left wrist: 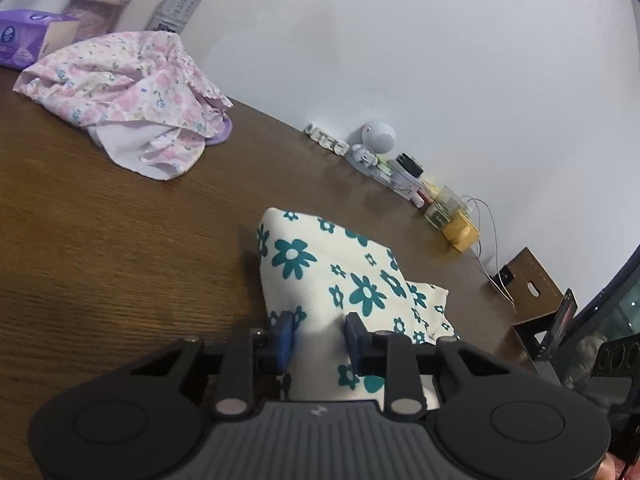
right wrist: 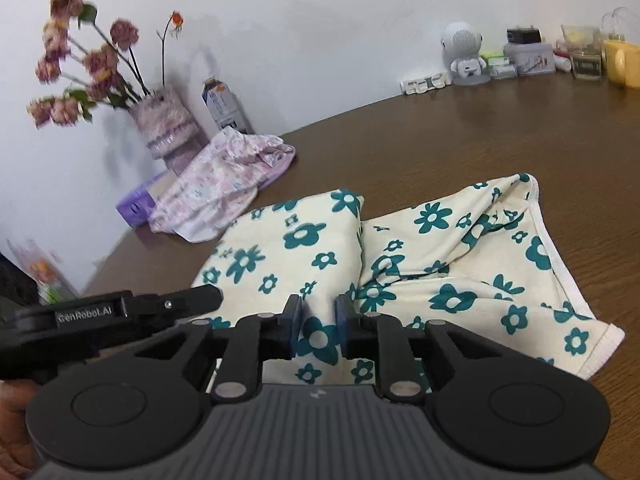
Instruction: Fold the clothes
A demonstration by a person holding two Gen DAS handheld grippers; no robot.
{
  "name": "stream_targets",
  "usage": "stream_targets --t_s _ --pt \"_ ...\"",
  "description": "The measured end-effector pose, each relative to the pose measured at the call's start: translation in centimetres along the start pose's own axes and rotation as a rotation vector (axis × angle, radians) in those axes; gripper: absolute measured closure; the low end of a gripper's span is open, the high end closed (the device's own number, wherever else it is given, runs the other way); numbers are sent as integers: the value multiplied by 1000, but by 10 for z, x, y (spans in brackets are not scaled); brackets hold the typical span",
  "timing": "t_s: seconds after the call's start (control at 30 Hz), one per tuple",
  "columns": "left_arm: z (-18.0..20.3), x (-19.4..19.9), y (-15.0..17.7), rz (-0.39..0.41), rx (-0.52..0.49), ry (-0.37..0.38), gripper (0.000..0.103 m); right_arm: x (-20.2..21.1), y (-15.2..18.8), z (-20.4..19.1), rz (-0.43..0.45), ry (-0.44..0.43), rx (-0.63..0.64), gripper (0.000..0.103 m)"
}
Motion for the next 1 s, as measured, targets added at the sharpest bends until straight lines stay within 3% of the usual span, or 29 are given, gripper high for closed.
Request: stream_targets --t_s 0.03,0.1,0.13,0.17,0.2,0.23,0.27,0.3,0.33,0.37,0.4,0.43,0.47,0.5,0.53,0.57,0.6,0.67,0.73,0.77,0.8,0.83,0.9,0.93,0.97,1.0 --pt "-1 3 1 4 10 1 75 2 0 1 3 -2 -6 86" --pt "-2 8 3 14 22 -17 54 6 1 3 7 -10 -25 80" --pt "-2 10 5 14 19 -24 52 9 1 4 8 -8 -31 73" --pt "-1 9 6 11 10 -22 57 14 2 4 14 -1 -23 68" --pt "0 8 7 7 1 -20 76 15 3 3 14 5 -12 69" --pt "1 8 9 4 -8 -18 81 15 5 2 5 3 -7 75" --pt "3 7 10 1 -17 -16 79 10 7 2 -11 -11 -10 87" --pt "3 8 11 1 -18 -16 77 7 9 2 -20 -4 -5 87" --pt "2 10 11 4 -8 -18 73 9 10 1 -17 -3 -1 87" --pt "0 12 12 9 4 -19 54 11 10 0 -12 -4 2 82" --pt "-1 13 13 10 9 -17 46 13 10 -1 -7 -4 6 78" --pt "-1 12 14 4 1 -9 53 16 9 0 2 -2 2 66" --pt "0 11 15 -1 -7 -1 77 18 9 0 14 2 7 66" --pt "1 10 14 -5 -15 1 77 17 9 0 12 7 11 70" --pt "2 9 13 -6 -22 -6 76 15 7 1 7 2 11 86" --pt "3 8 11 -7 -23 -11 69 12 5 1 2 -4 12 86" --pt "2 7 6 -3 -8 -16 51 10 3 1 -3 -10 12 86" --pt "-1 3 -3 19 32 -33 33 6 -5 3 6 -8 4 70" --pt "-4 -5 -10 36 56 -48 35 -1 -16 5 22 17 -5 62" --pt "-5 -11 -11 24 56 -49 52 -6 -20 5 22 34 -6 65" --pt "-5 -15 -11 10 45 -47 81 -10 -21 4 18 33 0 74" --pt "-4 -15 -10 6 35 -44 78 -13 -21 3 13 32 6 85" --pt "-3 -14 -10 6 29 -38 72 -19 -21 1 4 28 18 85" --pt "-4 -12 -11 16 49 -37 66 -20 -21 3 3 25 12 83" --pt "-6 -11 -11 26 62 -39 53 -21 -20 4 3 21 5 78" --pt "-5 -13 -11 27 55 -46 61 -22 -20 6 2 18 -1 77"
Point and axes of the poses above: each gripper's, at about its wrist camera, not at the fingertips, and x roughly against the way its jaws point, z to its right, y to its underside, the point moved 1 cm from there along -x, roughly the way its jaws point, and after that the axes turned 4 degrees about -y, right-handed, at the moved point
